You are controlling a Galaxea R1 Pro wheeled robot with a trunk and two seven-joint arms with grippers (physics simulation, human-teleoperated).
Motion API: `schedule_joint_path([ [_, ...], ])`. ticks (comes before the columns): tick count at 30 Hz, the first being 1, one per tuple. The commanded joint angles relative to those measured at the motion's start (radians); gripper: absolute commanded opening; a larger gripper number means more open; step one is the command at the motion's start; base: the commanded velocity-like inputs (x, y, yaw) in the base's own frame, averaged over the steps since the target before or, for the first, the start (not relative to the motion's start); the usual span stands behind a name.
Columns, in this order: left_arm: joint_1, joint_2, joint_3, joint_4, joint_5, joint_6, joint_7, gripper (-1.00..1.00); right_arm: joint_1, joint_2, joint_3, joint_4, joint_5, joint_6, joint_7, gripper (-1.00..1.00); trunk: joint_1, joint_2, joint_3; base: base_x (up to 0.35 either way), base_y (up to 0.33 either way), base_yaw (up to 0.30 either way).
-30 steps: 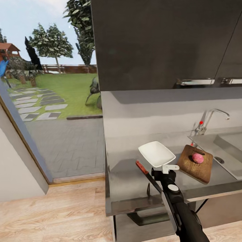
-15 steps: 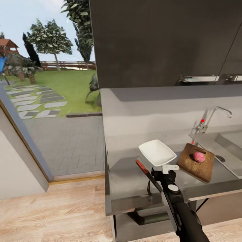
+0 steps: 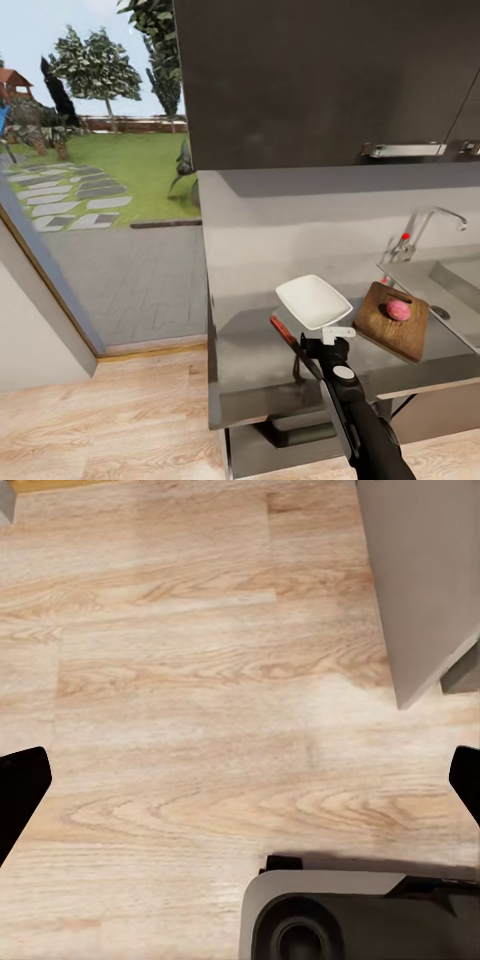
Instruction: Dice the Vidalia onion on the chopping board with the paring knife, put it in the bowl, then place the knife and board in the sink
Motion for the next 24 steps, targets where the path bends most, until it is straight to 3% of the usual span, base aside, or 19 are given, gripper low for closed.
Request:
schedule_joint_path([
  [1, 0.001, 0.001, -0.009, -0.002, 0.008, -0.001, 0.005, 1.0, -0.001, 0.0, 0.002, -0.001, 0.009, 0.008, -0.003, 1.0, 0.001, -0.002, -0.003, 0.215, 0.0, 0.0],
  [9, 0.001, 0.001, -0.008, -0.003, 0.008, -0.001, 0.005, 1.0, -0.001, 0.0, 0.002, -0.001, 0.009, 0.008, -0.003, 1.0, 0.001, -0.002, -0.016, 0.201, 0.0, 0.0],
  [24, 0.0, 0.001, -0.008, -0.003, 0.009, -0.001, 0.005, 1.0, -0.001, 0.001, 0.002, -0.001, 0.01, 0.007, -0.003, 1.0, 0.001, -0.002, -0.039, 0.007, 0.011, 0.0],
])
